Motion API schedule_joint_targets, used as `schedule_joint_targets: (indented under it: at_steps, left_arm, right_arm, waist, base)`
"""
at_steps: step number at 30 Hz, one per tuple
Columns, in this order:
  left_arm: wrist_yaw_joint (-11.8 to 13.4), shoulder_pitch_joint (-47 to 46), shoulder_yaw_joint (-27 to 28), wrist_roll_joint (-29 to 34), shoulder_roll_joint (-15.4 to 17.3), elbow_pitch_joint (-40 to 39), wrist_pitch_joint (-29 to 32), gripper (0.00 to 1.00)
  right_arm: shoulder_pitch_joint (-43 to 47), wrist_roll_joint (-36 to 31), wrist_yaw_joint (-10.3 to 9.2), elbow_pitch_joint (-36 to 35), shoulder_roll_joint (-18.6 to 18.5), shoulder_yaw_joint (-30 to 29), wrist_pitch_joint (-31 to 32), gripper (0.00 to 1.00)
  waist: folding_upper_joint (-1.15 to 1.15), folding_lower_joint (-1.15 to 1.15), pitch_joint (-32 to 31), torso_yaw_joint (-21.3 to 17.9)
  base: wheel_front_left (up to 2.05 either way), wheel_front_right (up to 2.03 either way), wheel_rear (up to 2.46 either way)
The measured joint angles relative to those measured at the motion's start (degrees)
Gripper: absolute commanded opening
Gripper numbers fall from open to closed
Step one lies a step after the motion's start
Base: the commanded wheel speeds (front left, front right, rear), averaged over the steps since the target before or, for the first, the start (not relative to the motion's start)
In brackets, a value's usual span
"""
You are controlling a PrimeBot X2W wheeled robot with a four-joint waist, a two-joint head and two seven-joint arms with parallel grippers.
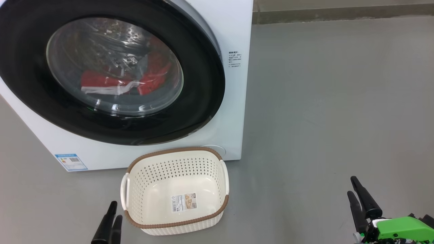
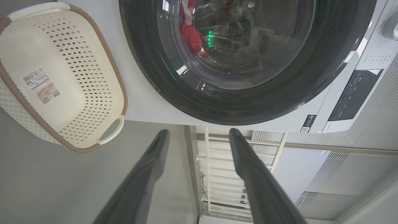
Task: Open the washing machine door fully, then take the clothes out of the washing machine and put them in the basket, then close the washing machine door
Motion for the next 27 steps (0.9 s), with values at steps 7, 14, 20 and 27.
schedule_joint_targets:
  at_steps: [7, 14, 20, 27]
  left_arm:
    - [0.0, 0.0, -0.4, 2.2, 0.1, -0.3, -1.2, 1.00]
    - [0.0, 0.0, -0.7, 6.3, 0.1, -0.8, -2.4, 1.00]
    - [0.0, 0.1, -1.0, 11.0, 0.2, -1.7, -3.3, 1.00]
    - [0.0, 0.8, -1.1, 17.4, 0.2, -2.6, -4.5, 1.00]
  right_arm:
    - [0.0, -1.4, 0.00, -0.3, -0.3, 1.0, -1.2, 1.00]
    - [0.0, -5.1, 0.01, -0.6, -0.6, 1.6, -2.3, 1.00]
    - [0.0, -8.4, 0.01, -0.9, -0.9, 2.0, -3.3, 1.00]
    - [0.2, -14.0, 0.01, -1.1, -1.5, 3.3, -4.4, 1.00]
  waist:
    - [0.00, 0.01, -0.1, 0.2]
    - [0.00, 0.01, 0.0, 0.3]
    - [0.00, 0.01, 0.0, 0.5]
    - [0.00, 0.01, 0.0, 0.6]
  base:
    - [0.00, 0.00, 0.00]
    - [0.00, 0.00, 0.00]
    - [0.00, 0.00, 0.00]
    - [0.00, 0.00, 0.00]
